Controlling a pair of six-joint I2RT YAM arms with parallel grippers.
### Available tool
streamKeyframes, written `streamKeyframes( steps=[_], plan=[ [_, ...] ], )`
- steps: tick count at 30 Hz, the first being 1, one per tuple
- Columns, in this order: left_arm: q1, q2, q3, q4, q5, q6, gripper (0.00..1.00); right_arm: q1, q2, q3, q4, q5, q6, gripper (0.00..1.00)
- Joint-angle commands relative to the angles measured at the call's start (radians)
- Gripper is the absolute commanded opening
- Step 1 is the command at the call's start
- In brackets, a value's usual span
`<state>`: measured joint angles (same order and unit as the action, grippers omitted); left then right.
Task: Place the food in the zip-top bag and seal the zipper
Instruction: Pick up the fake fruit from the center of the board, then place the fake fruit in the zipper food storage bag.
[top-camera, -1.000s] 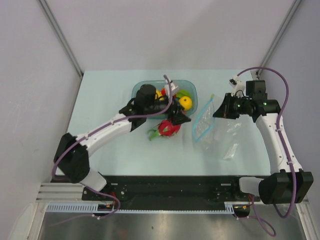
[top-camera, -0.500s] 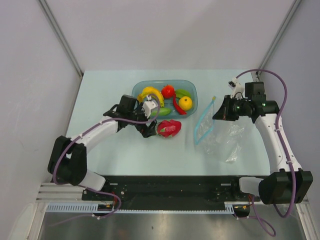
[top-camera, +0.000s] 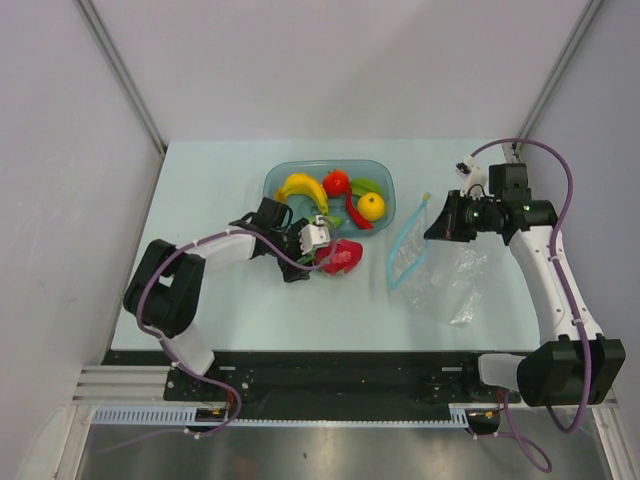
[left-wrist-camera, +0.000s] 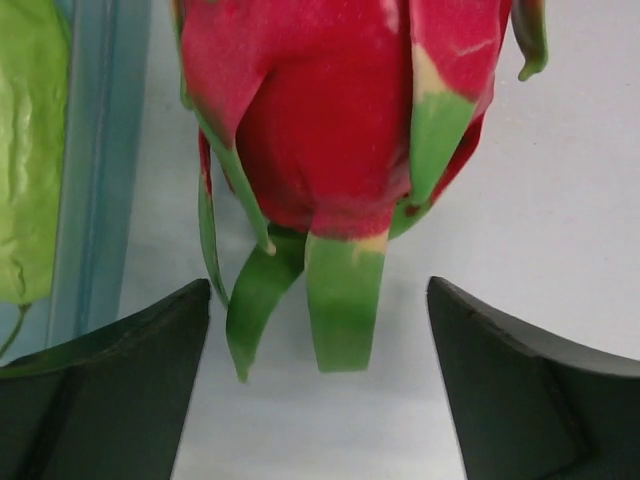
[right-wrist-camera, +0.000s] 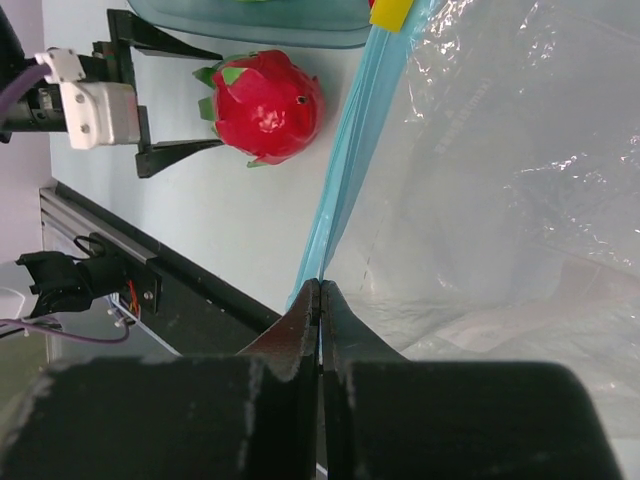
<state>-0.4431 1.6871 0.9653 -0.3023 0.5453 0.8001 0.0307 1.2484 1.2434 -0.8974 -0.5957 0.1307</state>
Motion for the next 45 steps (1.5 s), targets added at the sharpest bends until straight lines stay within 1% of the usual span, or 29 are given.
streamKeyframes(
  steps=[1,2,3,5,6,8,9,10,11,14,15,16,19,22,23,25,26,27,31,32,34,35,37,38,40,41,42,43,45],
  plan=[
    [-0.063,0.04,0.069,-0.027,-0.039,0.148,0.84,0.003,-0.006,0.039,0.002,-0.012,-0.003,0.0],
    [-0.071,0.042,0.067,-0.044,-0.048,0.165,0.8,0.002,-0.007,0.036,0.003,-0.01,-0.003,0.0],
    [-0.086,0.043,0.058,-0.049,-0.065,0.192,0.71,0.002,-0.01,0.031,0.009,-0.012,0.003,0.0],
    [-0.098,0.054,0.059,-0.061,-0.085,0.201,0.57,0.003,-0.009,0.025,0.017,-0.022,0.01,0.0],
    [-0.104,0.059,0.068,-0.069,-0.099,0.202,0.39,0.003,-0.007,0.022,0.023,-0.039,0.014,0.0],
    [-0.106,0.068,0.082,-0.095,-0.099,0.185,0.21,0.003,-0.007,0.022,0.029,-0.058,0.024,0.0],
    [-0.105,0.065,0.099,-0.11,-0.094,0.159,0.09,0.005,-0.006,0.024,0.034,-0.084,0.029,0.0],
    [-0.105,0.062,0.104,-0.139,-0.079,0.145,0.03,0.008,-0.006,0.028,0.034,-0.102,0.038,0.0],
    [-0.105,0.036,0.107,-0.153,-0.068,0.133,0.0,0.009,-0.01,0.033,0.038,-0.119,0.047,0.0],
    [-0.105,-0.045,0.102,-0.208,-0.01,0.059,0.0,0.026,-0.027,0.062,0.068,-0.193,0.082,0.0],
    [-0.098,-0.111,0.113,-0.233,0.008,0.021,0.0,0.028,-0.026,0.073,0.065,-0.223,0.086,0.0],
    [-0.094,-0.141,0.122,-0.289,0.046,0.002,0.0,0.026,-0.026,0.089,0.063,-0.237,0.089,0.0],
    [-0.056,-0.262,0.167,-0.378,0.096,-0.079,0.0,0.02,-0.03,0.088,0.069,-0.312,0.106,0.0],
    [-0.036,-0.354,0.216,-0.434,0.101,-0.122,0.0,0.021,-0.049,0.015,0.121,-0.355,0.122,0.0],
    [-0.034,-0.374,0.228,-0.439,0.072,-0.127,0.0,0.018,-0.053,-0.046,0.146,-0.346,0.121,0.0],
    [-0.039,-0.415,0.282,-0.463,0.05,-0.142,0.0,0.014,-0.05,-0.1,0.17,-0.322,0.092,0.0],
    [-0.042,-0.417,0.309,-0.475,0.021,-0.145,0.0,0.008,-0.034,-0.122,0.175,-0.317,0.08,0.0],
    [-0.057,-0.415,0.375,-0.491,0.001,-0.153,0.0,0.009,-0.024,-0.155,0.175,-0.303,0.052,0.0],
    [-0.114,-0.345,0.553,-0.595,-0.085,-0.18,0.0,0.009,-0.009,-0.2,0.219,-0.276,0.034,0.0],
    [-0.155,-0.334,0.605,-0.606,-0.114,-0.19,0.0,0.008,-0.007,-0.2,0.222,-0.271,0.035,0.0],
    [-0.195,-0.308,0.65,-0.647,-0.2,-0.211,0.0,0.008,-0.004,-0.196,0.222,-0.266,0.037,0.0],
    [-0.235,-0.281,0.671,-0.665,-0.221,-0.219,0.0,0.008,-0.007,-0.193,0.224,-0.265,0.04,0.0],
    [-0.269,-0.245,0.752,-0.756,-0.26,-0.219,0.0,0.008,-0.017,-0.187,0.236,-0.263,0.059,0.0],
    [-0.294,-0.209,0.807,-0.785,-0.269,-0.222,0.0,0.012,-0.02,-0.185,0.245,-0.26,0.07,0.0],
    [-0.305,-0.176,0.864,-0.872,-0.249,-0.229,0.0,0.017,-0.03,-0.177,0.256,-0.251,0.093,0.0],
    [-0.316,-0.149,0.921,-0.899,-0.236,-0.245,0.0,0.021,-0.033,-0.174,0.268,-0.247,0.099,0.0],
    [-0.321,-0.133,0.95,-0.958,-0.222,-0.252,0.0,0.026,-0.035,-0.171,0.273,-0.242,0.107,0.0],
    [-0.327,-0.123,0.979,-0.984,-0.188,-0.257,0.0,0.038,-0.037,-0.165,0.278,-0.24,0.113,0.0],
    [-0.347,-0.103,1.038,-1.043,-0.168,-0.274,0.0,0.051,-0.04,-0.16,0.293,-0.237,0.138,0.0]
  ],
)
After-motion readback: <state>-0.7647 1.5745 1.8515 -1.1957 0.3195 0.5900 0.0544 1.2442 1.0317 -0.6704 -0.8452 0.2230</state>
